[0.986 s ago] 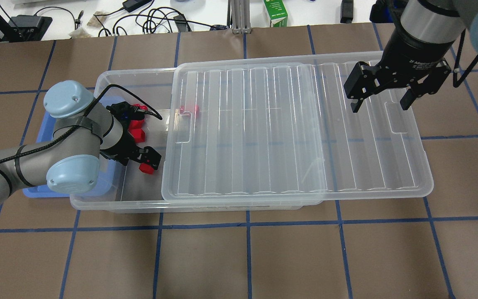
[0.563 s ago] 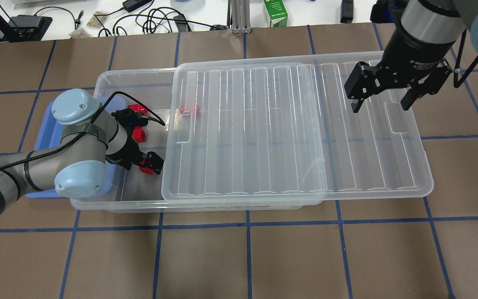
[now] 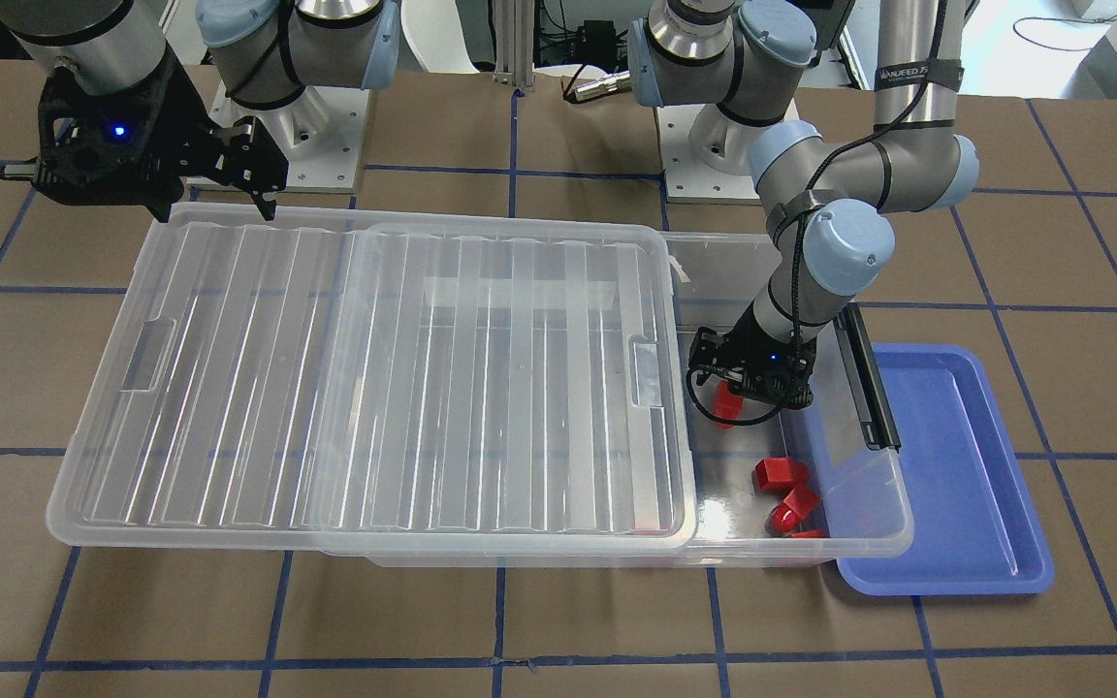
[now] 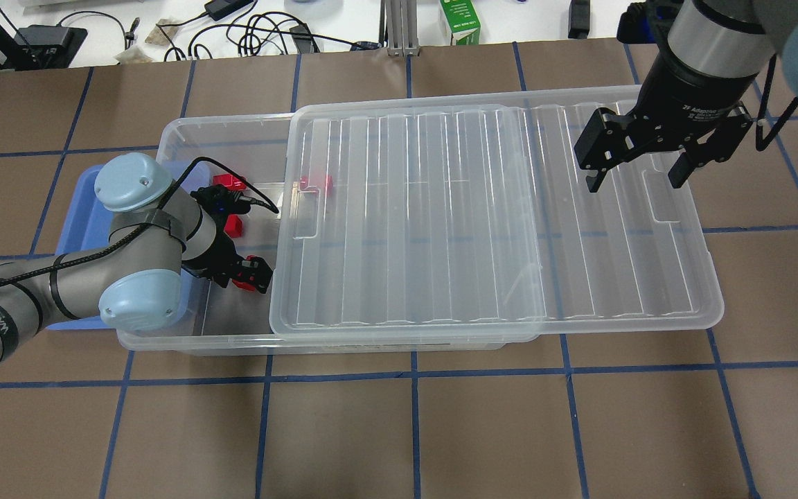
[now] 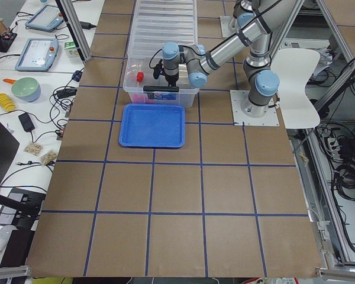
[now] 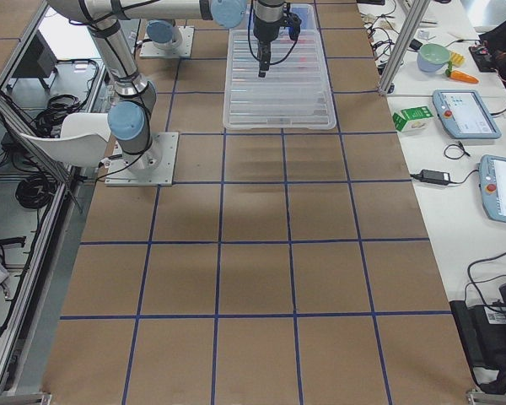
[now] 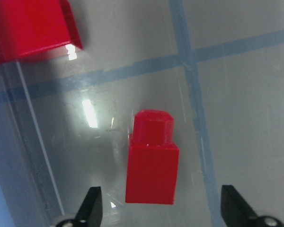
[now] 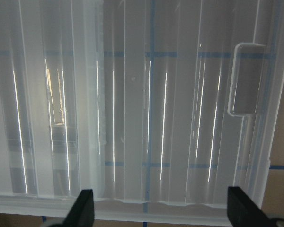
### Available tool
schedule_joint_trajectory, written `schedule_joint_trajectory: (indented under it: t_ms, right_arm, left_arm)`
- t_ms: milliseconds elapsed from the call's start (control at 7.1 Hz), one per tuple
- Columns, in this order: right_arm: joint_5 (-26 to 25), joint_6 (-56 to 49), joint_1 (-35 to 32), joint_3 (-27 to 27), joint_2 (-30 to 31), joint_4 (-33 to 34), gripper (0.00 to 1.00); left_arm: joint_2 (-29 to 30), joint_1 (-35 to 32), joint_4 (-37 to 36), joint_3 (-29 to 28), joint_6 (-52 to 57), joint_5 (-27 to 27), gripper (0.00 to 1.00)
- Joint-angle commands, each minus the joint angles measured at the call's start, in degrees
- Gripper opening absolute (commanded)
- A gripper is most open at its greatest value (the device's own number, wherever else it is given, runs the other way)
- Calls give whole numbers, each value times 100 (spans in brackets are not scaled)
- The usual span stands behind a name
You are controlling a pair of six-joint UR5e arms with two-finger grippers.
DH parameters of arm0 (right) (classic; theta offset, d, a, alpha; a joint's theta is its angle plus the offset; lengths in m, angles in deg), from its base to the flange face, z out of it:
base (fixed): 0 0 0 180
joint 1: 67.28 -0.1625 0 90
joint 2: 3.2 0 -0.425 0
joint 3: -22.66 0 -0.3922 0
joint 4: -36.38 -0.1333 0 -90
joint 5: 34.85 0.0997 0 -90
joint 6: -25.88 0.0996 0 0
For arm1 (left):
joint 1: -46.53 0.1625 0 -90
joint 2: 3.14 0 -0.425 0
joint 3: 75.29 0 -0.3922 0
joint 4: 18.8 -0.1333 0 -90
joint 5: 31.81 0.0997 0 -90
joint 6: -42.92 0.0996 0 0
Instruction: Place red block in blue tray from box
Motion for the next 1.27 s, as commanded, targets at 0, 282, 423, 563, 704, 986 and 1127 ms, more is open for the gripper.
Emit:
schedule_joint_trajectory:
  t_ms: [0,282,423,563,704,986,1127]
  right_arm:
    - [-148,-45,0,-36,4,9,100]
    - [-167,-72,9,-36,4,9,100]
    - [-167,-72,9,-36,-5,9,100]
    - [-176,-72,9,-27,4,9,100]
    - [-176,-63,0,-36,-5,17,100]
    - [-211,-72,9,-36,-5,9,100]
    - [-202,-2,0,-36,4,9,100]
  left_arm:
    - [5,2,-5,-1,-1,3,18]
    - [-21,2,-13,-80,-10,29,4]
    - [-161,11,65,-158,-18,90,0]
    - [-275,29,187,-272,-36,100,0]
    - [-459,-15,572,-404,-149,100,1]
    - [-1091,-24,2034,-947,-229,117,1]
    - [-1329,-24,2817,-1429,-229,318,1]
